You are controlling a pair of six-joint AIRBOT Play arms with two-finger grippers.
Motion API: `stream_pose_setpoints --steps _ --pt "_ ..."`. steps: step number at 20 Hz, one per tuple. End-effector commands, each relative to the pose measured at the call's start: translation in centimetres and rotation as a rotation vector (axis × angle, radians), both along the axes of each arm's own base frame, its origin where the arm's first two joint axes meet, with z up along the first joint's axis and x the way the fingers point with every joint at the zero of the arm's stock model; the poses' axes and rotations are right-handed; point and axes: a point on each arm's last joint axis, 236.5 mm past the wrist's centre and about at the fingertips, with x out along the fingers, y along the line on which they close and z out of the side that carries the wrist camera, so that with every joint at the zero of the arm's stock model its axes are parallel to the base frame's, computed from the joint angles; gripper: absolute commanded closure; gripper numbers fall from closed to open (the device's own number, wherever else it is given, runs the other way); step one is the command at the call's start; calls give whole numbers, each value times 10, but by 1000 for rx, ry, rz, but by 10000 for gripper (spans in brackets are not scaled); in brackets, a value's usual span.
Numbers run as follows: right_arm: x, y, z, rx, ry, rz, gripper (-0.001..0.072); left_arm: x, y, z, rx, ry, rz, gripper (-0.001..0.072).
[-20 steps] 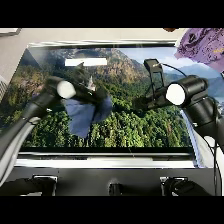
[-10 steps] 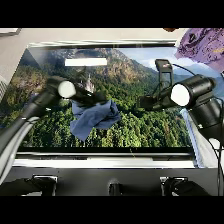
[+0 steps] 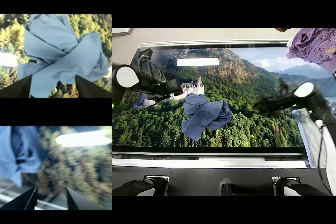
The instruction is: Fold the clothes and pants, and hang the long-sleeved shirts on hangers.
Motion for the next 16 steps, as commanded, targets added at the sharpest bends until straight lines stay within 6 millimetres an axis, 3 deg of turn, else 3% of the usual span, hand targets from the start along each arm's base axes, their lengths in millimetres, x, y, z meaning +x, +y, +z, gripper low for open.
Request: stream_pose_setpoints --steps 1,5,8,10,13,16 --pt "-11 58 -42 133 32 1 294 2 13 3 17 -9 23 98" --pt "-12 113 -76 129 31 -4 295 4 17 3 34 -17 27 98" --pt "-25 139 -101 128 77 8 295 2 17 2 36 -8 27 98" --pt "-29 146 -109 122 86 12 295 2 18 2 36 -6 29 97" --pt "-15 147 -109 112 21 -18 299 0 19 1 39 5 32 97" --pt "-3 143 -110 98 -16 -56 302 -15 44 -16 87 99 74 96"
